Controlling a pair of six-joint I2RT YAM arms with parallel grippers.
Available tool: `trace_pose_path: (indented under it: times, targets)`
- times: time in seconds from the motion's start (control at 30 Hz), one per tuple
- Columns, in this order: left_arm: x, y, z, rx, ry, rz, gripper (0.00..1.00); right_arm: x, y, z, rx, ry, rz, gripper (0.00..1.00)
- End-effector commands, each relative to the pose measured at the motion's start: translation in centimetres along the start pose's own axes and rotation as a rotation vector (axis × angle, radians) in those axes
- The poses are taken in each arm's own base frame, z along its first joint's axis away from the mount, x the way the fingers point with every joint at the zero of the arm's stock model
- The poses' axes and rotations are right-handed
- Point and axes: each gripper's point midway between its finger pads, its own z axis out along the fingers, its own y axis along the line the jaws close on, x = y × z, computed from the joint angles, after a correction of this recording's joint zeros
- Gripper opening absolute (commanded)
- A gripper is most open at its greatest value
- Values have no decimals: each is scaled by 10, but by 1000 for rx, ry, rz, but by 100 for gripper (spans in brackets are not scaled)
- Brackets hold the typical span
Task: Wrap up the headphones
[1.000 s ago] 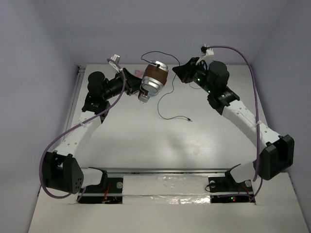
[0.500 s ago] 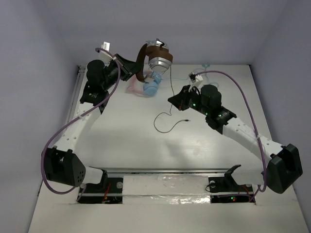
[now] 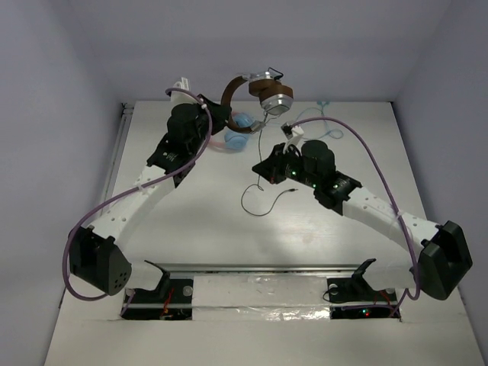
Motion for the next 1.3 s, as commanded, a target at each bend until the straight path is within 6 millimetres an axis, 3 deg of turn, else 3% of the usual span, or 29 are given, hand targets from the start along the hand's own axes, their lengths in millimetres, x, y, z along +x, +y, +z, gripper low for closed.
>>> trace_pose_path:
  times: [0.0, 0.03, 0.27, 0.4, 0.5, 0.53, 0.57, 0.63, 0.67, 0.77, 0.87, 0.9, 0.93, 0.97, 1.13, 1.27]
  targets:
    - [-43, 13, -2, -114, -215, 67, 0, -18, 24, -8, -33, -51, 2, 0]
    - [-51, 23, -3, -168, -257, 84, 0, -20, 34, -15, -53, -61, 7, 0]
    - [-50, 53, -12, -352, -325, 256, 0, -5, 52, -32, -88, -10, 39, 0]
    - [-36, 54, -17, -391, -315, 345, 0, 2, 60, -44, -117, 5, 65, 0]
    - [-16, 58, -25, -435, -284, 456, 0, -4, 56, -51, -64, 12, 47, 0]
    - [-5, 55, -29, -434, -265, 489, 0, 4, 48, -55, -22, 61, 19, 0]
    - [3, 57, -33, -438, -237, 525, 0, -10, 54, -59, -20, 46, -4, 0]
    - [25, 67, -41, -445, -168, 603, 0, -2, 44, -64, 35, 116, -49, 0]
    - [38, 63, -49, -429, -131, 640, 0, -10, 48, -67, 36, 120, -71, 0]
    - [58, 77, -68, -449, -11, 783, 0, 8, 31, -75, 122, 241, -114, 0]
    - [76, 78, -80, -388, 130, 890, 0, 18, 28, -84, 139, 332, -140, 0]
    - [77, 74, -84, -379, 152, 908, 0, 18, 30, -86, 130, 347, -148, 0]
    - [90, 66, -84, -291, 236, 955, 0, 22, 27, -88, 148, 370, -146, 0]
    - [96, 74, -93, -303, 303, 1005, 0, 24, 25, -89, 157, 387, -145, 0]
    - [103, 91, -116, -334, 433, 1115, 0, 41, 30, -93, 109, 500, -150, 0]
    - [111, 85, -128, -273, 490, 1098, 0, 42, 27, -99, 138, 526, -147, 0]
